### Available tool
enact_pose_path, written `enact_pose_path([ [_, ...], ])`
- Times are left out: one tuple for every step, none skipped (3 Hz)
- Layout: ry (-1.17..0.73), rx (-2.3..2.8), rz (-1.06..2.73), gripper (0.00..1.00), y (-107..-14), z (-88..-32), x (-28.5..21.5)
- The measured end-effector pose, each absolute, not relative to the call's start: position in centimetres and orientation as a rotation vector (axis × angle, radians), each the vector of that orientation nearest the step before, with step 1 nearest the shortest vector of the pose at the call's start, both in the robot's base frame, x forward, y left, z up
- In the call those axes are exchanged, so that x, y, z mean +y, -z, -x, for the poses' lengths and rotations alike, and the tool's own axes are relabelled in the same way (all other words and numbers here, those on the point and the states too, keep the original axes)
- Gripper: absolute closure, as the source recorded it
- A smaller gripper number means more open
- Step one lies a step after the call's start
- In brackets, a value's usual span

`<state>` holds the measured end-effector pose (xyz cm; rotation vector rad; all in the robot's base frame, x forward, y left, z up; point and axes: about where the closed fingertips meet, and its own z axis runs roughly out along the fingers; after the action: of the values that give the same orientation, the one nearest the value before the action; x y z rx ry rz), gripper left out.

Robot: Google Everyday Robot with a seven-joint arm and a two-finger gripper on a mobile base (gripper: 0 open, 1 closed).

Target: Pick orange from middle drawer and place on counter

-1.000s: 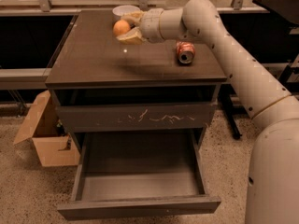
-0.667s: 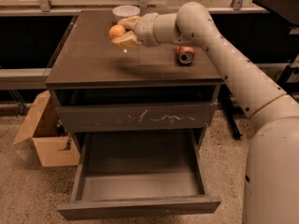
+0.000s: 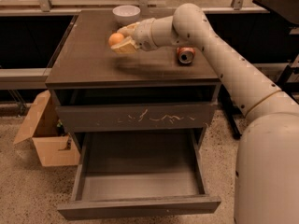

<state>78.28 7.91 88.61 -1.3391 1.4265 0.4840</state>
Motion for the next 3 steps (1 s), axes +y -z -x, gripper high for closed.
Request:
enact_pose_path([
  [-0.518,1.474,1.351,1.0,-87.6,-78.4,7.5],
  [-0.543,1.526,1.36,1.0,-86.4,-78.5,7.0],
  [-0.55,1.552,1.365,1.0,-85.9,-78.5,6.8],
])
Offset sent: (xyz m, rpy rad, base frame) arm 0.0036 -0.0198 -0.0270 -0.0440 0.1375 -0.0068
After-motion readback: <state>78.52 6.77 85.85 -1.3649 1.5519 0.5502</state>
